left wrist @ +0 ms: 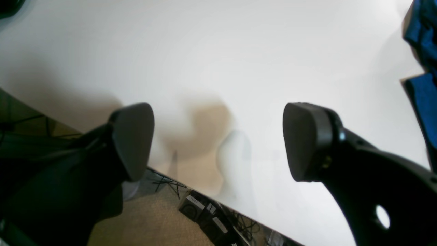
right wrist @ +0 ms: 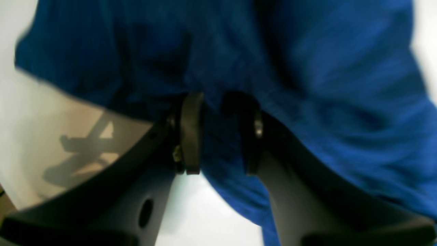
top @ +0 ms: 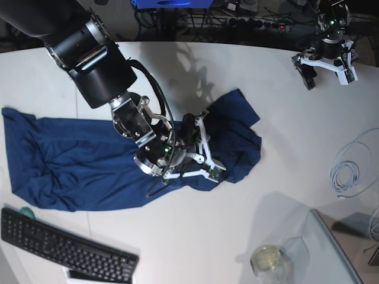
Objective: Layout the t-shirt on the table in an organized manner, then fold the t-shirt properly
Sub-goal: 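Grasp a bunched fold of the shirt with the left gripper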
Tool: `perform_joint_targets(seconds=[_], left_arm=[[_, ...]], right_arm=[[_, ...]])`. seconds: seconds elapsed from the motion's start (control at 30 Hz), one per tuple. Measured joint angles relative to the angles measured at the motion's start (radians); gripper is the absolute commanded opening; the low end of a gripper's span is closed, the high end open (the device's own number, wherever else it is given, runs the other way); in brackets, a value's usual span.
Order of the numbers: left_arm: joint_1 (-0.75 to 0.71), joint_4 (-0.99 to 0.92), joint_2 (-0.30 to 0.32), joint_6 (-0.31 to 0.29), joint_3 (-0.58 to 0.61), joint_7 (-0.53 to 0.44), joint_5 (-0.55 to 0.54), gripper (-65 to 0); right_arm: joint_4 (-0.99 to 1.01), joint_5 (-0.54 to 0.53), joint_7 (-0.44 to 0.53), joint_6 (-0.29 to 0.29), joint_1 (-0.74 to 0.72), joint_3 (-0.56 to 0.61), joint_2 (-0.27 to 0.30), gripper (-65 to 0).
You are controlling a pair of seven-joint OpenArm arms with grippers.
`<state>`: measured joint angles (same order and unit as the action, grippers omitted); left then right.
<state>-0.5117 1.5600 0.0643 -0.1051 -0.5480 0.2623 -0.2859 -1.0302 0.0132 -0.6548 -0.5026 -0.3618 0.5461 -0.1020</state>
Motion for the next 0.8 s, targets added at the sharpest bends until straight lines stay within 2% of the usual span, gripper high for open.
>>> perform_joint_targets(seconds=[0.1,0.13,0.2,0.3,0.33,0.4,0.5,0.57,0.67,0.8], left_arm=[[0.002,0.000,0.006,0.000,0.002,0.000,0.000,-8.9],[0.002,0.000,0.008,0.000,0.002,-0.001,0.000,-8.9],[0.001,0.000,0.008,0.002,0.002,-0.003,0.001,-8.9],[0.001,0.000,0.008,0.000,0.002,-0.003,0.001,-8.9],[0.002,0.000,0.008,0.000,0.002,-0.003,0.000,-8.9],[0.001,0.000,0.008,0.000,0.002,-0.003,0.000,-8.9],[-0.002,0.000,0.008,0.000,0.002,-0.003,0.000,-8.9],[-0.002,0.000,0.008,0.000,0.002,-0.003,0.000,-8.9],[-0.002,0.000,0.020,0.000,0.009,-0.003,0.000,-8.9],[0.006,0.000,0.032,0.001,0.010,-0.003,0.001,-8.9]], right_arm=[[-0.129,0.003,-0.031,0.014,0.043,-0.002,0.004,-29.0],[-0.147,-0.007,-0.027,0.014,0.048,0.006,0.006,-26.6],[-0.133,-0.011,-0.024,0.016,0.049,0.011,0.002,-26.1],[-0.010,-0.003,0.003,0.048,0.003,0.009,0.003,-26.7],[0.026,-0.002,0.021,0.054,-0.007,0.006,0.003,-28.7],[0.076,0.001,0.052,0.055,-0.015,0.004,0.002,-38.0],[0.098,-0.006,0.050,0.054,-0.011,0.006,-0.003,-64.5],[0.086,-0.005,0.050,0.055,-0.009,0.003,-0.003,-64.4],[0.002,-0.003,-0.020,0.055,0.006,-0.001,0.004,-65.0],[-0.302,-0.013,-0.142,0.048,0.081,0.002,0.056,-65.0]])
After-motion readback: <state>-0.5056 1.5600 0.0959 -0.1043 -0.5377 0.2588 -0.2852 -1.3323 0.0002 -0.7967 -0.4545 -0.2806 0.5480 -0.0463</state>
